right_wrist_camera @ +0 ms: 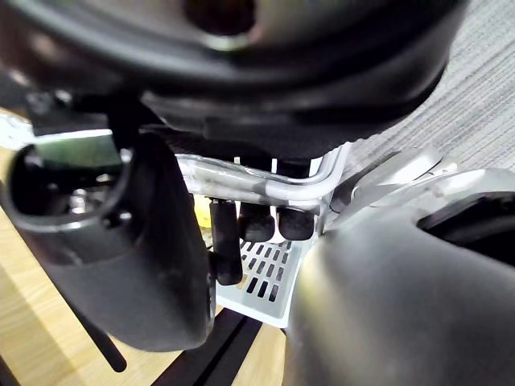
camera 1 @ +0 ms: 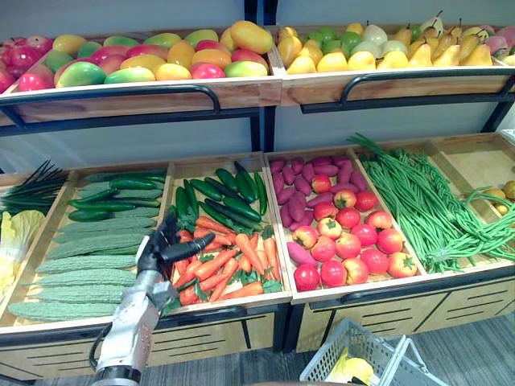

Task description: Pick vegetable in the basket

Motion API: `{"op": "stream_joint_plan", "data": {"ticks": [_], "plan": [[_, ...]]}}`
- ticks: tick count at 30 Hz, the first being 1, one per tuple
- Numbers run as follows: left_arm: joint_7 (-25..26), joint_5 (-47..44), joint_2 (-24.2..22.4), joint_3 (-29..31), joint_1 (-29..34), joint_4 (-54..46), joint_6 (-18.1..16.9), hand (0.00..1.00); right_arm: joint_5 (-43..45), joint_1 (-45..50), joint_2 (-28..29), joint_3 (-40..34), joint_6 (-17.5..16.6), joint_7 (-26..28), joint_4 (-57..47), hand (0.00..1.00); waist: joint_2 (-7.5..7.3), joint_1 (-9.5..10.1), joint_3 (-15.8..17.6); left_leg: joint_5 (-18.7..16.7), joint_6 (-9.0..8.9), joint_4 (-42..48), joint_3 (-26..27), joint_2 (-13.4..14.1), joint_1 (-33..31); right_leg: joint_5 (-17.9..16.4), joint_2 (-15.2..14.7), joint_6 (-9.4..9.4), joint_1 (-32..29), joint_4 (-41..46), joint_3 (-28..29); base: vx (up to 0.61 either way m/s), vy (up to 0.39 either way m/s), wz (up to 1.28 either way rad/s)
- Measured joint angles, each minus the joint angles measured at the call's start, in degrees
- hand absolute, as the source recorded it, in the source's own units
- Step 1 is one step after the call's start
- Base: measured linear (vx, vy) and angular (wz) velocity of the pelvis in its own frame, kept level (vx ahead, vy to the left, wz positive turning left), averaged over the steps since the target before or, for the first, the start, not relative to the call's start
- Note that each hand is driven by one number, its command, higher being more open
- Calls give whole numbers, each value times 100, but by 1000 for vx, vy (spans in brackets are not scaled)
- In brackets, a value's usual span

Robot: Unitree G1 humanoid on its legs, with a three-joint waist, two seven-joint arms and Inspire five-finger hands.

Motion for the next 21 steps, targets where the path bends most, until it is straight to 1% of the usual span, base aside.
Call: {"op": "stream_joint_plan", "data": {"ticks": [4,6,8,11,15,21], "plan": [[232,635,-315,-113,225,412,-56,100,-1,-31,81,13,-18,0,-5,0,-96,2,84,37,-4,-1,-2,-24,-2,-63,-25,52,3,-25,-15,-26,-26,0],[561,1218,-527,-118,248,704,-270,100,-1,-37,108,14,-37,-1,-15,0,-125,6,122,77,-7,-1,-28,-52,15,-109,-54,71,29,-72,-70,-19,-36,8],[693,1468,-606,-123,251,754,-387,100,-1,-42,110,14,-51,-1,-14,0,-135,9,138,84,-2,-1,-41,-68,23,-127,-68,79,56,-105,-104,-19,-21,9],[866,1738,-723,-128,250,1017,-598,100,0,-43,112,15,-77,-4,-9,0,-141,9,143,92,27,-1,-46,-104,32,-156,-103,99,75,-117,-114,-1,-5,2],[1206,2099,-942,-131,192,1333,-1024,100,3,-59,136,15,-80,-7,19,0,-194,9,178,57,32,-1,-52,-164,69,-187,-163,144,135,-149,-127,0,0,0],[1569,2340,-1044,-242,136,1535,-1243,100,2,-102,162,15,-79,-11,41,0,-210,7,193,52,24,-2,-52,-188,73,-193,-164,150,144,-151,-136,-8,-7,0]]}}
